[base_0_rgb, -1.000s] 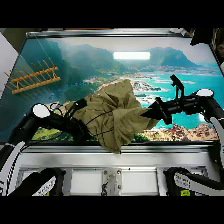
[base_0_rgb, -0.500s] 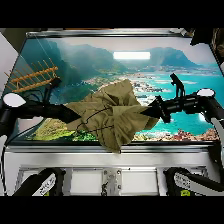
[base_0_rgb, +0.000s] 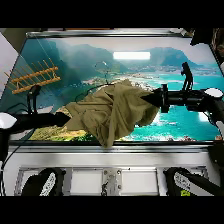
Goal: Fold the clothes and pants, and hang the long-sleeved shirts on hangers.
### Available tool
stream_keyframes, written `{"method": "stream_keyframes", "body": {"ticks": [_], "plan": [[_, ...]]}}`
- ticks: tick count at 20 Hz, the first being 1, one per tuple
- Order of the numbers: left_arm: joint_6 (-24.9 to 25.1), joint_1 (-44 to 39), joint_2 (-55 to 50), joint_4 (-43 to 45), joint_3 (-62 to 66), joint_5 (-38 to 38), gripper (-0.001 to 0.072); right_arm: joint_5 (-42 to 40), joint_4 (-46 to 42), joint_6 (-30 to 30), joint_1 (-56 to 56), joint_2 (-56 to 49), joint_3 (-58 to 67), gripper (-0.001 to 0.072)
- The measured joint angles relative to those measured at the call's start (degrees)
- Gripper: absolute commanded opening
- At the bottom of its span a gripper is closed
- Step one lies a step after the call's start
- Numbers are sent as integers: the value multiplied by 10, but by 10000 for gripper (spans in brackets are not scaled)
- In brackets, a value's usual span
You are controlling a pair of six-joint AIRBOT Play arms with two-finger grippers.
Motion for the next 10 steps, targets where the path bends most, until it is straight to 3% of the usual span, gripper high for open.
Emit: {"method": "stream_keyframes", "body": {"ticks": [5,10], "plan": [[-53,-21,-2,-19,-110,71,457,-50,19,0,-1,10,0,7],[-85,-125,-98,-29,-119,196,456,-64,24,0,-1,12,0,7]]}}
